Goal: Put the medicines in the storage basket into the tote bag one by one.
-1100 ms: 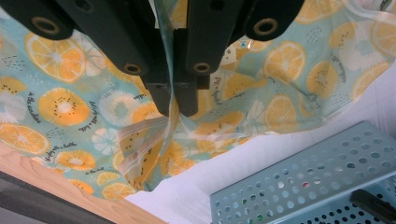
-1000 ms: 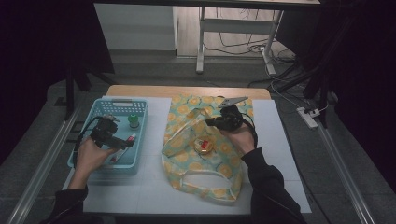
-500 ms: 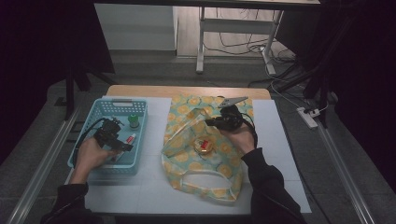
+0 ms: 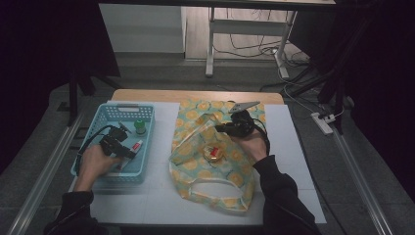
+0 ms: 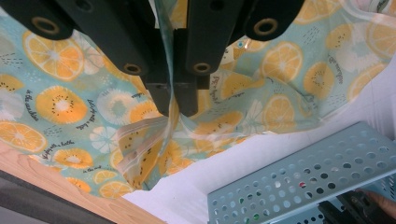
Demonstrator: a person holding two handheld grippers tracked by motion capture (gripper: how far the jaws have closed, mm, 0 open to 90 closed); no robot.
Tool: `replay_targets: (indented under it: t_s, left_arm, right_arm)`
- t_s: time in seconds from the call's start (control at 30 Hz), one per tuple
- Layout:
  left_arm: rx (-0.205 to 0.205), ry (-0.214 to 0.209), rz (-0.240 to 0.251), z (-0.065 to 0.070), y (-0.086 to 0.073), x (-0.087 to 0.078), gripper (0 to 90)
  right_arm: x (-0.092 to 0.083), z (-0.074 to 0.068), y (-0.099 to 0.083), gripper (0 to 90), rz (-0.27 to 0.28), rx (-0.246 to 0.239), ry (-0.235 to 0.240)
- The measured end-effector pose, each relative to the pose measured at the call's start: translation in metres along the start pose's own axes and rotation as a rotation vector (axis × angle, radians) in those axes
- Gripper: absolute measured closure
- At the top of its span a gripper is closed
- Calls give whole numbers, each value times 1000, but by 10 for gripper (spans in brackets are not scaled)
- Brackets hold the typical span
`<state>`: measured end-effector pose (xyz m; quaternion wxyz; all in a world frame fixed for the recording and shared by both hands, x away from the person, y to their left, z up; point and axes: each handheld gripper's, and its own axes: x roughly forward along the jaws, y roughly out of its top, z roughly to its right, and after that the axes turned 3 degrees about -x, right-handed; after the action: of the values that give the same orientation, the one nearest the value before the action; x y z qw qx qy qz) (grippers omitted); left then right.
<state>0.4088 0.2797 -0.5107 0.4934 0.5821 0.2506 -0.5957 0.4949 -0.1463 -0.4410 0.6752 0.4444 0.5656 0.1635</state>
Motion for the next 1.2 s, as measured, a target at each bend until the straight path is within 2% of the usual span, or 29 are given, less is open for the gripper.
replay_targets:
  t_s: [0.07,0.13,0.27,0.4,0.53,0.67,0.77,0.93,1.2]
  left_arm:
    - [-3,-9,2,-1,0,0,698]
    - [5,2,5,0,0,0,739]
    - [14,6,7,0,0,-1,748]
    - [-14,10,9,-1,0,-1,751]
    - [-20,18,18,-1,-1,-2,751]
    - [-36,2,72,-2,-2,-9,752]
    - [-30,13,104,-2,-2,-15,751]
    - [-42,3,155,0,-1,-28,751]
    - [-42,-40,230,11,4,-45,751]
  right_arm:
    - [0,0,0,900,0,0,0]
    - [0,0,0,900,0,0,0]
    - [1,0,0,900,0,-2,0]
    - [1,-1,0,900,0,-3,0]
    - [0,0,0,900,0,-1,-2]
    - [0,0,0,900,1,0,-3]
    - [0,-1,0,900,4,-1,-2]
    - [0,-1,1,900,5,0,-2]
    - [0,-1,1,900,8,2,-1]
